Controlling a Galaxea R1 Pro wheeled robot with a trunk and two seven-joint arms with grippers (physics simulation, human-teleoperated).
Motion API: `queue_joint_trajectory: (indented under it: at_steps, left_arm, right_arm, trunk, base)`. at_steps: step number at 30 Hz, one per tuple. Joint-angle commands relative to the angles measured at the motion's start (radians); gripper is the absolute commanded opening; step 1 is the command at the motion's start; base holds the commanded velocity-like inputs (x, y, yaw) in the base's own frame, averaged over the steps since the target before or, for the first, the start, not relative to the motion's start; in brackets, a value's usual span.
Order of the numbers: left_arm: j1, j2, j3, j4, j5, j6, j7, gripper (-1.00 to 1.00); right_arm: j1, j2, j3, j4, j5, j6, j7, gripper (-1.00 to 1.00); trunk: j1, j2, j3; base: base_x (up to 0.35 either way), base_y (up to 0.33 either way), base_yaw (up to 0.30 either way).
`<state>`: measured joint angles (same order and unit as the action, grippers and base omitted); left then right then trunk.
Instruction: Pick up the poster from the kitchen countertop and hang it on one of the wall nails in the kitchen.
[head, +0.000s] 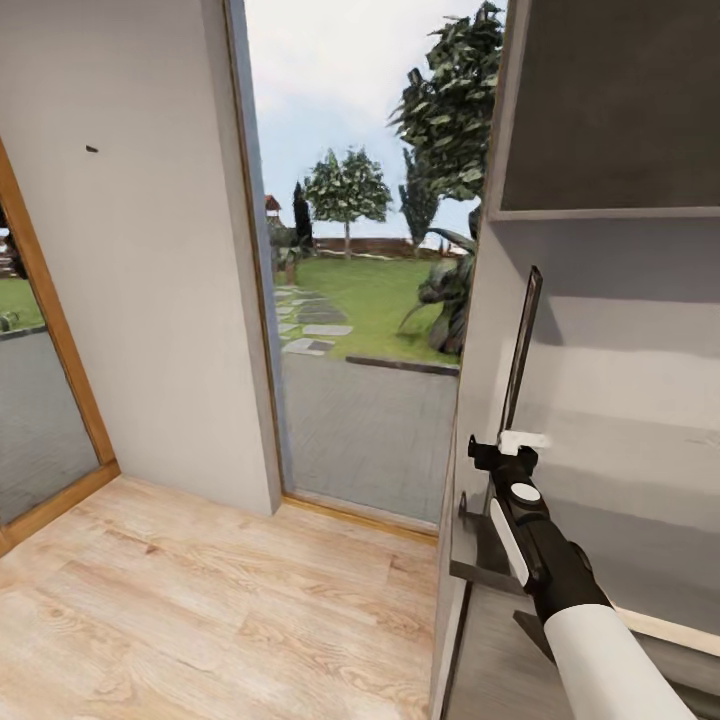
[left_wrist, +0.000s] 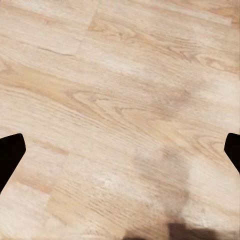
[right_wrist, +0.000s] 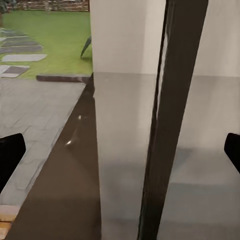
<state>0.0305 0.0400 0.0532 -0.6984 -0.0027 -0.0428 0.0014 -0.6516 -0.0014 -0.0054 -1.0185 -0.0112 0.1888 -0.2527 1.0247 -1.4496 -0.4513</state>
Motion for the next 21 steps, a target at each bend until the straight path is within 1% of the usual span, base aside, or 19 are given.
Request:
queue_joint_trajectory:
  at_steps: [1, 6, 15, 16, 21]
  left_arm:
    - [0.000, 0.000, 0.001, -0.001, 0.000, -0.002, 0.000, 1.00]
    - [0.000, 0.000, 0.001, -0.001, 0.000, -0.002, 0.000, 1.00]
    - [0.000, 0.000, 0.001, -0.001, 0.000, -0.002, 0.000, 1.00]
    - [0.000, 0.000, 0.001, -0.001, 0.000, -0.002, 0.000, 1.00]
    - [0.000, 0.000, 0.001, -0.001, 0.000, -0.002, 0.000, 1.00]
  right_arm:
    - [0.000, 0.000, 0.001, -0.002, -0.001, 0.006, -0.003, 1.00]
    - [0.000, 0.000, 0.001, -0.001, -0.001, 0.006, -0.003, 1.00]
    - [0.000, 0.000, 0.000, 0.003, -0.001, 0.005, -0.003, 1.00]
    - [0.000, 0.000, 0.000, 0.003, -0.001, 0.005, -0.003, -1.00]
    - [0.000, 0.000, -0.001, 0.005, -0.001, 0.006, -0.003, -1.00]
  trunk:
    - [0.000, 0.000, -0.001]
    - [0.000, 0.000, -0.001]
    - [0.000, 0.000, -0.001]
    - [0.000, 0.000, -0.001]
    - [0.000, 0.000, -0.001]
  base:
    - [0.152, 0.000, 0.000]
    - [0.078, 0.000, 0.000]
    - [0.012, 0.000, 0.000]
    - [0.002, 0.000, 0.000]
    - [0.001, 0.000, 0.000]
